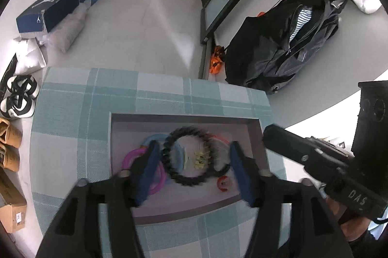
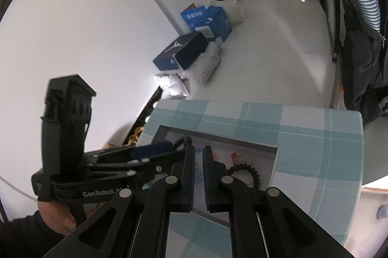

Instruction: Organize jewelry

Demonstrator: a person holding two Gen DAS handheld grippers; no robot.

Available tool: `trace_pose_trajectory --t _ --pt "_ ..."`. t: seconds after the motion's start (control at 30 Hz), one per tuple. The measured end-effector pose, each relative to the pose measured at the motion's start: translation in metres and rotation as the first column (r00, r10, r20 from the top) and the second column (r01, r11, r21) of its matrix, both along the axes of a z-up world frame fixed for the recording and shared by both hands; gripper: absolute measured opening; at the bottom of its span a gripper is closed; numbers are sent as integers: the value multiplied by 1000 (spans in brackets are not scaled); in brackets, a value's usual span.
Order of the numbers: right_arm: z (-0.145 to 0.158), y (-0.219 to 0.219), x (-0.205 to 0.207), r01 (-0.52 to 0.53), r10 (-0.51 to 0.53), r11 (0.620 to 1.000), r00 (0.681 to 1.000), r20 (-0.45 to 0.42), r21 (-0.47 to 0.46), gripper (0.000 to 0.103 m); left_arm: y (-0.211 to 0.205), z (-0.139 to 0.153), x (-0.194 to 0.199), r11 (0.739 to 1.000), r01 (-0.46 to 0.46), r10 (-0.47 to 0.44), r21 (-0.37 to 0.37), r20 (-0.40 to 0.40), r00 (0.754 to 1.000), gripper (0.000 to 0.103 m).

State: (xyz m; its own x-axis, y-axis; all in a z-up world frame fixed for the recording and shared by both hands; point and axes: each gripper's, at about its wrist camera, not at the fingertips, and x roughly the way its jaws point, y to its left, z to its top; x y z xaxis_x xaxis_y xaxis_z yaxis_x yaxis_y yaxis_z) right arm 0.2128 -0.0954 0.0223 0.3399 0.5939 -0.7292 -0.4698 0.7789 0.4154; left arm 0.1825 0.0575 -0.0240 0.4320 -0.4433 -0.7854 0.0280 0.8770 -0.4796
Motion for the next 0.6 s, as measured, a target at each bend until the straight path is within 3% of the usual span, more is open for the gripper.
trace_pose_trajectory --t 0.1,0.23,0.3,0.6 --pt "4 -7 2 24 -24 1000 1000 6 18 30 4 3 -3 1000 -15 16 -6 16 1000 72" --pt "6 -14 3 50 -50 999 999 13 19 34 8 8 -7 999 -33 33 5 30 999 73" --pt "6 -15 2 54 -54 998 998 13 20 42 9 9 -9 999 -48 47 15 40 998 73" --pt "13 -16 -7 55 -55 998 997 59 13 52 6 17 -20 988 -112 100 110 108 989 73"
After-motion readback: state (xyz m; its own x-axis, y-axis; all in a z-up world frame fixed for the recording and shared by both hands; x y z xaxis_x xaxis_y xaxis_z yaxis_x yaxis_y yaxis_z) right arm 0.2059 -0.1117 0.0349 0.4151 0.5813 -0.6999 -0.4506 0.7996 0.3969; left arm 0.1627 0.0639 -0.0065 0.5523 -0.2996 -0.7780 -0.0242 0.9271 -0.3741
